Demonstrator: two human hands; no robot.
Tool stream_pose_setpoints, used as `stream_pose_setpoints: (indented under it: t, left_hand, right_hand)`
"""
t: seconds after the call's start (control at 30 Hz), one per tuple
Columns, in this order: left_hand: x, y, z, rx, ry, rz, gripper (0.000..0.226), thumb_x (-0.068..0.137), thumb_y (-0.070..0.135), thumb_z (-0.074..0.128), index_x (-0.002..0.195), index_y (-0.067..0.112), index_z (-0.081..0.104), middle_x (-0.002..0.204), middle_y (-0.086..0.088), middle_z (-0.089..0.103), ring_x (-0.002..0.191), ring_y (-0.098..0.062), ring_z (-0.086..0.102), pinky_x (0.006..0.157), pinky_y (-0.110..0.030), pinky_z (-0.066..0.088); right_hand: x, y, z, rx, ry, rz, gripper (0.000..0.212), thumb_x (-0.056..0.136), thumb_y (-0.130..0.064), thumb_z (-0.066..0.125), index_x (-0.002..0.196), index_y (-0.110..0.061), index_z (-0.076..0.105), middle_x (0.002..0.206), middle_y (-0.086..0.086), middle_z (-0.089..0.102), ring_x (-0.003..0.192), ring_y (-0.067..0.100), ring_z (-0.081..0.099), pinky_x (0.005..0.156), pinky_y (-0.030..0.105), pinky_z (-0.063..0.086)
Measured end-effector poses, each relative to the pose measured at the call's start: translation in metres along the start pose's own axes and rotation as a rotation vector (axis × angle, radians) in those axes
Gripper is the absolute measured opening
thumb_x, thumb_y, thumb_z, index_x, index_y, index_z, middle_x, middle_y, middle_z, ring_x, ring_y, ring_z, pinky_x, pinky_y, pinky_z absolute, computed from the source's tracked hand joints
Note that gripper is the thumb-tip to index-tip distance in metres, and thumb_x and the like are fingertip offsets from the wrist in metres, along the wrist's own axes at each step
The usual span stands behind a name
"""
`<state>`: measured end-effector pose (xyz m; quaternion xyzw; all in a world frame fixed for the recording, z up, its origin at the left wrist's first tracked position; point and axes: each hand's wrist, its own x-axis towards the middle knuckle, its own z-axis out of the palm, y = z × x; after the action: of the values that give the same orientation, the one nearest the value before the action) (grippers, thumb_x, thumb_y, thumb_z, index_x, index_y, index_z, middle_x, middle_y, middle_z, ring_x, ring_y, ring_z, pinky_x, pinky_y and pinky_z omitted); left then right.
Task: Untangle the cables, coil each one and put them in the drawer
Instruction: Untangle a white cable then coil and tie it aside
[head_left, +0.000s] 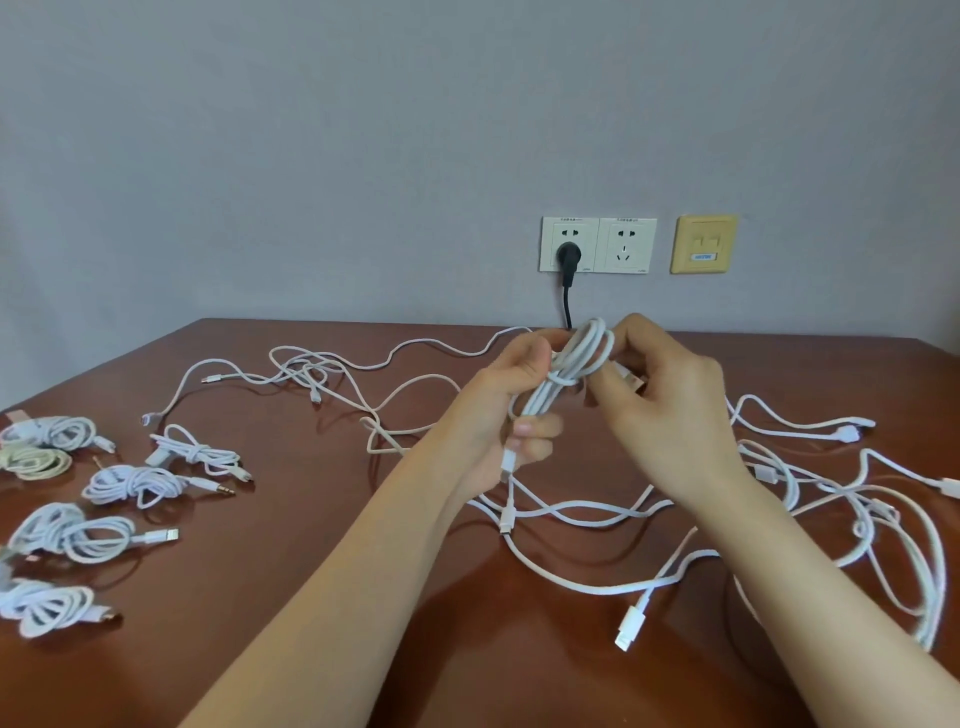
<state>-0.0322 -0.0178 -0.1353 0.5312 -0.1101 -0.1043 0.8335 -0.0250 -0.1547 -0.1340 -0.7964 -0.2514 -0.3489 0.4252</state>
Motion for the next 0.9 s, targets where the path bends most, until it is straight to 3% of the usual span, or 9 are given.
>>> stream_pose_setpoints:
  t: [0.13, 0.23, 0.33, 0.43, 0.5, 0.57, 0.7, 0.83, 0.9]
  left_hand:
    - [0.004, -0.004, 0.01, -0.325, 0.062, -0.141, 0.021, 0.099, 0.018, 0.036, 0.097, 0.025, 0.056, 0.079, 0.006, 0.052, 0.034, -0.002, 0.032, 0.027, -0.007, 0.02]
    - [0.005, -0.005, 0.012, -0.388, 0.124, -0.221, 0.016, 0.099, 0.02, 0.039, 0.103, 0.022, 0.054, 0.077, 0.004, 0.047, 0.033, -0.004, 0.033, 0.026, -0.009, 0.021]
    - [0.005, -0.01, 0.018, -0.06, 0.239, -0.146, 0.025, 0.101, 0.024, 0.036, 0.083, 0.021, 0.053, 0.065, 0.003, 0.045, 0.033, -0.006, 0.033, 0.028, -0.01, 0.021]
    - [0.006, -0.02, 0.023, 0.687, 0.452, 0.231, 0.034, 0.102, 0.029, 0.031, 0.071, 0.021, 0.042, 0.058, 0.003, 0.04, 0.045, -0.02, 0.036, 0.04, -0.02, 0.032]
    - [0.005, -0.024, 0.022, 0.932, 0.497, 0.444, 0.034, 0.101, 0.026, 0.031, 0.068, 0.022, 0.034, 0.057, 0.005, 0.037, 0.055, -0.022, 0.038, 0.055, -0.033, 0.032]
    - [0.002, -0.025, 0.018, 1.004, 0.49, 0.56, 0.033, 0.1, 0.027, 0.03, 0.067, 0.023, 0.032, 0.055, 0.005, 0.038, 0.055, -0.013, 0.039, 0.057, -0.032, 0.025]
    - [0.0, -0.027, 0.015, 1.131, 0.372, 0.594, 0.046, 0.088, 0.064, 0.022, 0.069, 0.024, 0.038, 0.05, 0.006, 0.039, 0.051, -0.008, 0.042, 0.052, -0.018, 0.031]
    - [0.006, -0.021, 0.01, 0.915, 0.323, 0.532, 0.042, 0.083, 0.057, 0.041, 0.066, 0.018, 0.042, 0.044, 0.008, 0.035, 0.043, -0.008, 0.03, 0.049, -0.026, 0.032]
    - [0.007, -0.021, 0.009, 0.896, 0.337, 0.535, 0.039, 0.092, 0.042, 0.049, 0.064, 0.015, 0.043, 0.044, 0.01, 0.038, 0.042, -0.007, 0.031, 0.047, -0.022, 0.03]
  right_hand:
    - [0.001, 0.008, 0.0, -0.082, 0.113, -0.086, 0.014, 0.08, -0.024, 0.049, 0.069, -0.016, 0.049, 0.045, -0.003, 0.045, 0.056, 0.019, 0.043, 0.052, 0.017, 0.033]
    - [-0.001, 0.012, -0.004, -0.237, 0.061, -0.22, 0.018, 0.079, -0.027, 0.042, 0.068, -0.014, 0.048, 0.045, -0.006, 0.042, 0.042, 0.019, 0.038, 0.045, 0.026, 0.034]
    - [-0.002, 0.016, -0.004, -0.388, 0.021, -0.284, 0.018, 0.077, -0.025, 0.041, 0.069, -0.012, 0.049, 0.042, -0.001, 0.045, 0.036, 0.027, 0.04, 0.044, 0.021, 0.028]
    - [-0.003, 0.018, 0.001, -0.399, -0.032, -0.264, 0.013, 0.08, -0.025, 0.038, 0.074, -0.015, 0.041, 0.04, 0.002, 0.044, 0.034, 0.031, 0.033, 0.042, 0.022, 0.026]
    - [-0.002, 0.02, 0.004, -0.334, -0.043, -0.245, 0.009, 0.082, -0.027, 0.035, 0.078, -0.019, 0.031, 0.04, 0.002, 0.04, 0.037, 0.029, 0.025, 0.041, 0.025, 0.027]
    - [-0.001, 0.022, 0.004, -0.324, -0.061, -0.253, 0.01, 0.083, -0.028, 0.034, 0.08, -0.021, 0.027, 0.041, 0.0, 0.037, 0.039, 0.029, 0.023, 0.041, 0.027, 0.03]
    - [0.001, 0.024, -0.001, -0.263, -0.168, -0.21, 0.022, 0.087, -0.044, 0.03, 0.08, -0.024, 0.031, 0.043, -0.005, 0.038, 0.04, 0.021, 0.03, 0.046, 0.032, 0.032]
    - [0.0, 0.018, -0.006, -0.016, -0.176, -0.072, 0.014, 0.089, -0.034, 0.05, 0.081, -0.022, 0.049, 0.065, 0.004, 0.064, 0.057, 0.027, 0.057, 0.062, 0.04, 0.047]
    - [0.0, 0.016, -0.004, 0.05, -0.174, -0.01, 0.006, 0.088, -0.023, 0.056, 0.082, -0.02, 0.055, 0.066, 0.003, 0.064, 0.057, 0.021, 0.056, 0.058, 0.031, 0.044]
